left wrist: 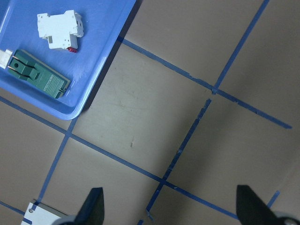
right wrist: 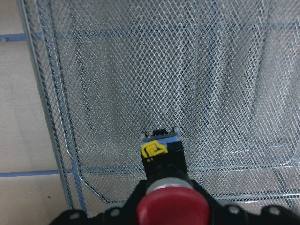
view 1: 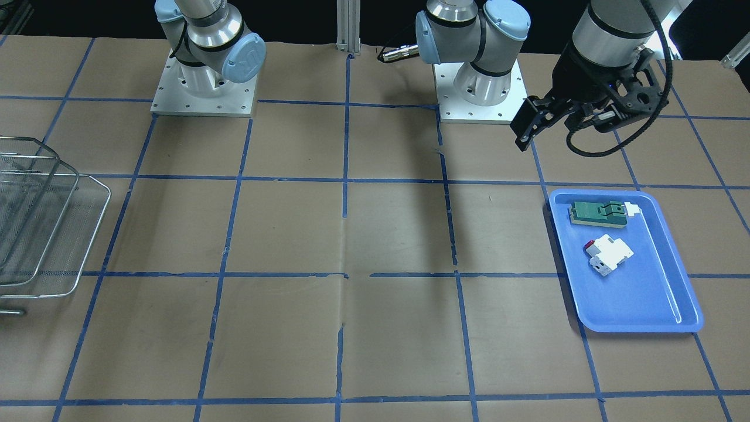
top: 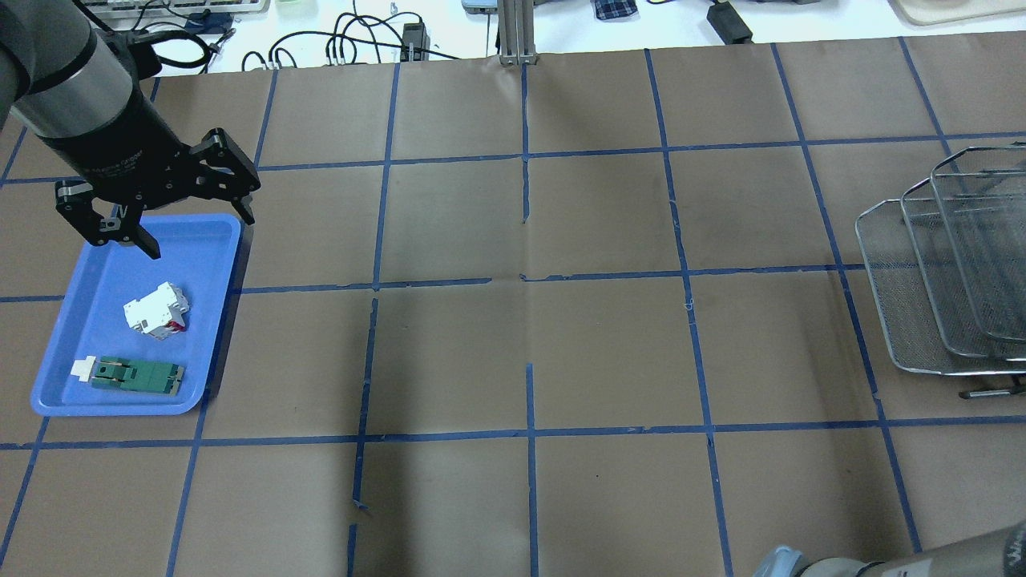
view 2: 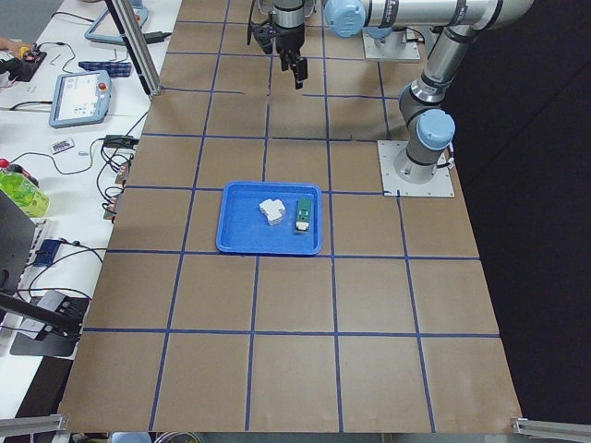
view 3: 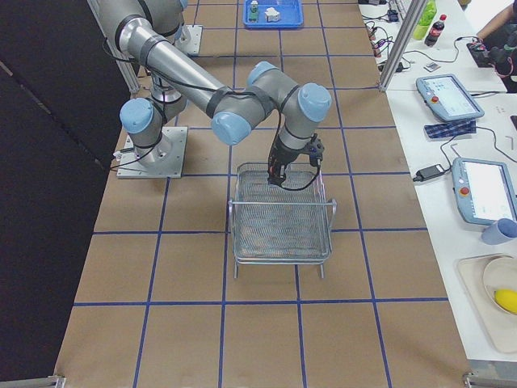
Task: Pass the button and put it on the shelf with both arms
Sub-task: 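Lower the red button onto the mesh shelf and open the right gripper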
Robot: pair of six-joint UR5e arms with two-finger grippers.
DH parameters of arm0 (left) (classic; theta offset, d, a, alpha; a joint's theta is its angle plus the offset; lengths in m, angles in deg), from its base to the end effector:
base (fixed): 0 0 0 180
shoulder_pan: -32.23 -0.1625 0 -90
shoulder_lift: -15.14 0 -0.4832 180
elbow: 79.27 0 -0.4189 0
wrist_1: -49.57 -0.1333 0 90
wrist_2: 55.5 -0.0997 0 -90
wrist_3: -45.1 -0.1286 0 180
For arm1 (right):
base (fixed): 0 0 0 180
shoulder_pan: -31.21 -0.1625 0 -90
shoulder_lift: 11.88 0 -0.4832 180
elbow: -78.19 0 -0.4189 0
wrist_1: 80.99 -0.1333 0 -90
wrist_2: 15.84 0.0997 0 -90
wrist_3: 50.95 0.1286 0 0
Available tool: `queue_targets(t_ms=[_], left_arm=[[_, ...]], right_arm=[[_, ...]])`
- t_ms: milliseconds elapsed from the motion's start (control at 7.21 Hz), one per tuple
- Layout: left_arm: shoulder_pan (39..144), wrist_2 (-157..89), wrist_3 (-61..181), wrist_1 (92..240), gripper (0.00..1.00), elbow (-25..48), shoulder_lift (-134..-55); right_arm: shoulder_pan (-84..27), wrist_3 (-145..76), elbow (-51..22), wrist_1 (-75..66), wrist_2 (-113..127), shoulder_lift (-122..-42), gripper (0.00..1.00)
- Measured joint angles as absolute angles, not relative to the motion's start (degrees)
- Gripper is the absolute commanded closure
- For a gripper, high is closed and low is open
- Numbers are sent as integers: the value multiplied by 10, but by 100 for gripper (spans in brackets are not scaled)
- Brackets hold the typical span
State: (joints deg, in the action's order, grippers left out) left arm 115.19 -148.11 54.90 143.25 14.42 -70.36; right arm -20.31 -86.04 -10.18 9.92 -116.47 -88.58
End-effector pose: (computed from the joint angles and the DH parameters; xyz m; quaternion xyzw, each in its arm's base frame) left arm -0.0684 -0.4861 0.5168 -0.1458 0.9887 0.0245 0.0234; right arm -0.2849 -0.5346 0.4052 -0.0206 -0.9911 -0.1300 0.0180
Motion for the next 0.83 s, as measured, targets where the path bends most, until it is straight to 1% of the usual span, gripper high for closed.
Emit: queue_targets(t_ms=[139,277,555,832], left_arm=[[1157,-1482,463,1436,0,144,-703],[1170,-1481,424,1437,0,145,-704],[1204,-1481,405,1437,0,148,-702],[1209,-1483,400,1438,0,154,-694]], right_arm=[[-201,-860,-107,109,-1162,-886,35],[-201,-859,-110,115,-1161,-885,28],[-200,-858,-112,117,-1160,-885,26],[-201,-856,-110,114,-1159,-891,21]])
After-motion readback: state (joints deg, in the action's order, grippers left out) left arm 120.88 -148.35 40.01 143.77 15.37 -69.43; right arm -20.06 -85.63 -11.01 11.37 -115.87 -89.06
